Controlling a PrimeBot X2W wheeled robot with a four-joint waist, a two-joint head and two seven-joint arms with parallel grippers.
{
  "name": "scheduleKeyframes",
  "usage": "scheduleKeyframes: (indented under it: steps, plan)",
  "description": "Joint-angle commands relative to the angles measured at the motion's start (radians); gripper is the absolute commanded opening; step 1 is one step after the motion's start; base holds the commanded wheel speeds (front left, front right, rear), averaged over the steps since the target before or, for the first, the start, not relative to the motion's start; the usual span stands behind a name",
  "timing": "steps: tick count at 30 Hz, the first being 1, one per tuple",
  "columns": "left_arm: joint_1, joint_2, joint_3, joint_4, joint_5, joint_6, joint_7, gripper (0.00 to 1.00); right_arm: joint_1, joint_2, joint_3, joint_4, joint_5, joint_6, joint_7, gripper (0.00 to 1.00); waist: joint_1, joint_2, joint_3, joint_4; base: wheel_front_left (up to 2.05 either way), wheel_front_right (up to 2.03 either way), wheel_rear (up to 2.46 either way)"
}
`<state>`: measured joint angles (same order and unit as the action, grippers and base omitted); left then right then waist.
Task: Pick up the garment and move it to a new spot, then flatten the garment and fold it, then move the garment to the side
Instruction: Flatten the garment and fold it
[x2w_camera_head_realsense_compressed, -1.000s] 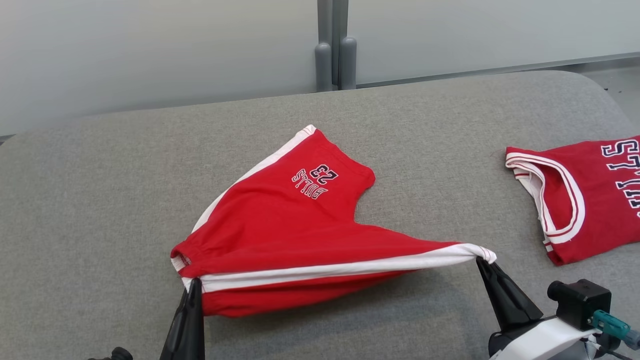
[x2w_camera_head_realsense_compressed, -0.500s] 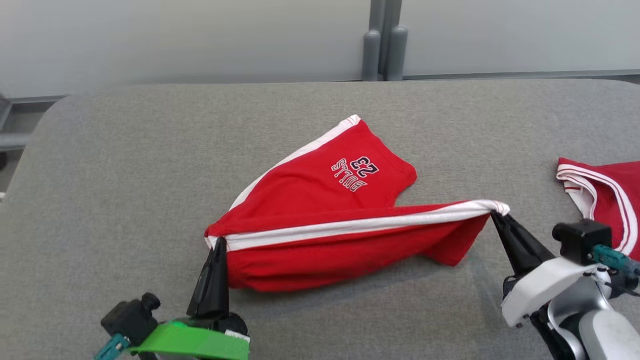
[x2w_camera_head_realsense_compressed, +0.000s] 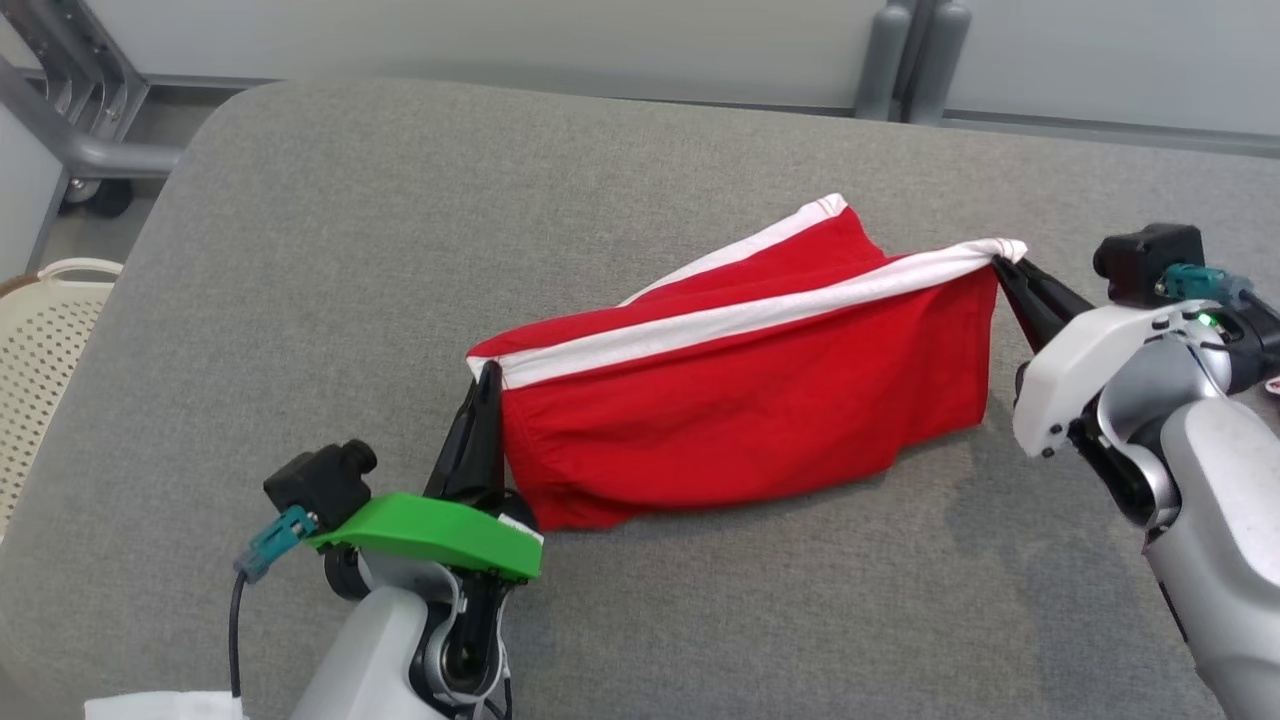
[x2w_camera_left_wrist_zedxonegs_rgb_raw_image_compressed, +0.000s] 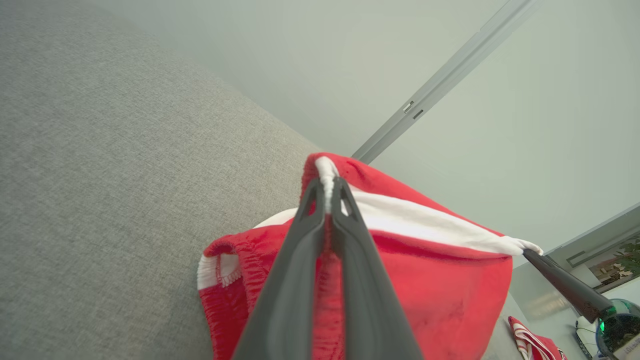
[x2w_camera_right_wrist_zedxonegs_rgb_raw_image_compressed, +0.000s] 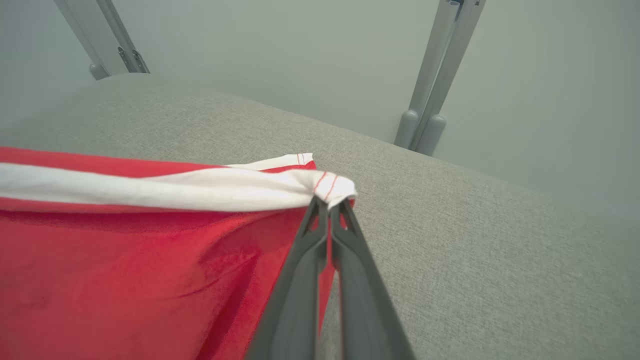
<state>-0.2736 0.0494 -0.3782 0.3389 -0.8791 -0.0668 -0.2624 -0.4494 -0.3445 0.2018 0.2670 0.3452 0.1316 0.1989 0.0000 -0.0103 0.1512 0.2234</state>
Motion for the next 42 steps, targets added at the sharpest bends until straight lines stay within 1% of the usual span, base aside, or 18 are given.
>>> scheduleKeyframes:
  steps: [1, 5, 9, 15, 20, 23, 24, 25, 26, 27, 30, 31, 32, 33, 34, 35, 39, 42]
  plan:
    - [-0.030, 0.003, -0.004, 0.008, -0.012, 0.012, -0.003, 0.00, -0.028, -0.009, 0.004, 0.023, 0.010, -0.002, 0.002, 0.00, 0.0000, 0.0103, 0.049, 0.045, 0.00, 0.00, 0.00]
    - [-0.093, 0.003, -0.039, 0.038, -0.040, 0.046, -0.003, 0.00, -0.142, -0.023, 0.042, 0.138, 0.043, -0.002, 0.006, 0.00, 0.0000, 0.0103, 0.084, 0.065, 0.00, 0.00, 0.00]
    - [-0.137, 0.003, -0.072, 0.054, -0.058, 0.086, -0.003, 0.00, -0.246, -0.035, 0.108, 0.243, 0.065, -0.002, 0.012, 0.00, 0.0000, 0.0103, 0.113, 0.084, 0.00, 0.00, 0.00]
    - [-0.186, 0.003, -0.131, 0.067, -0.088, 0.155, -0.003, 0.00, -0.380, -0.059, 0.216, 0.366, 0.111, -0.002, 0.015, 0.00, 0.0000, 0.0103, 0.147, 0.108, 0.00, 0.00, 0.00]
    - [-0.229, 0.003, -0.174, 0.087, -0.110, 0.204, -0.003, 0.00, -0.463, -0.062, 0.303, 0.457, 0.158, -0.002, 0.030, 0.00, 0.0000, 0.0103, 0.165, 0.118, 0.00, 0.00, 0.00]
    - [-0.243, 0.003, -0.190, 0.098, -0.124, 0.224, -0.003, 0.00, -0.503, -0.062, 0.342, 0.502, 0.184, -0.002, 0.018, 0.00, 0.0000, 0.0103, 0.172, 0.121, 0.00, 0.00, 0.00]
    - [-0.247, 0.003, -0.196, 0.104, -0.130, 0.229, -0.003, 0.00, -0.516, -0.062, 0.351, 0.517, 0.187, -0.002, 0.012, 0.02, 0.0000, 0.0103, 0.174, 0.121, 0.00, 0.00, 0.00]
    - [-0.252, 0.003, -0.198, 0.108, -0.136, 0.232, -0.003, 0.03, -0.525, -0.061, 0.361, 0.532, 0.193, -0.002, 0.005, 0.18, 0.0000, 0.0103, 0.176, 0.121, 0.00, 0.00, 0.00]
    - [-0.257, 0.003, -0.198, 0.110, -0.135, 0.240, -0.003, 0.28, -0.534, -0.059, 0.371, 0.546, 0.199, -0.002, -0.002, 0.26, 0.0000, 0.0103, 0.177, 0.121, 0.00, 0.00, 0.00]
    - [-0.260, 0.003, -0.200, 0.114, -0.138, 0.244, -0.003, 0.36, -0.543, -0.057, 0.381, 0.559, 0.203, -0.002, -0.009, 0.27, 0.0000, 0.0103, 0.178, 0.120, 0.00, 0.00, 0.00]
    - [-0.268, 0.003, -0.206, 0.125, -0.144, 0.251, -0.003, 0.44, -0.571, -0.050, 0.411, 0.597, 0.217, -0.002, -0.025, 0.24, 0.0000, 0.0103, 0.183, 0.120, 0.00, 0.00, 0.00]
    - [-0.271, 0.003, -0.206, 0.128, -0.146, 0.252, -0.003, 0.46, -0.581, -0.047, 0.420, 0.611, 0.220, -0.002, -0.031, 0.25, 0.0000, 0.0103, 0.185, 0.120, 0.00, 0.00, 0.00]
    - [-0.274, 0.003, -0.207, 0.130, -0.148, 0.252, -0.003, 0.48, -0.589, -0.043, 0.427, 0.625, 0.223, -0.002, -0.039, 0.28, 0.0000, 0.0103, 0.187, 0.120, 0.00, 0.00, 0.00]
    - [-0.276, 0.003, -0.210, 0.133, -0.151, 0.253, -0.003, 0.58, -0.600, -0.039, 0.430, 0.638, 0.228, -0.002, -0.054, 0.47, 0.0000, 0.0103, 0.190, 0.120, 0.00, 0.00, 0.00]
    - [-0.277, 0.003, -0.212, 0.134, -0.153, 0.254, -0.003, 0.89, -0.610, -0.035, 0.432, 0.652, 0.229, -0.002, -0.071, 0.96, 0.0000, 0.0103, 0.192, 0.121, 0.00, 0.00, 0.00]
    - [-0.278, 0.003, -0.214, 0.135, -0.153, 0.253, -0.003, 1.00, -0.617, -0.030, 0.433, 0.670, 0.230, -0.002, -0.086, 1.00, 0.0000, 0.0103, 0.193, 0.123, 0.00, 0.00, 0.00]
    - [-0.274, 0.003, -0.212, 0.127, -0.121, 0.244, -0.003, 1.00, -0.641, -0.008, 0.446, 0.719, 0.244, -0.002, -0.132, 1.00, 0.0000, 0.0103, 0.193, 0.126, 0.00, 0.00, 0.00]
    - [-0.236, 0.003, -0.180, 0.099, -0.039, 0.242, -0.003, 1.00, -0.646, -0.009, 0.470, 0.734, 0.269, -0.002, -0.163, 1.00, 0.0000, 0.0103, 0.183, 0.119, 0.00, 0.00, 0.00]
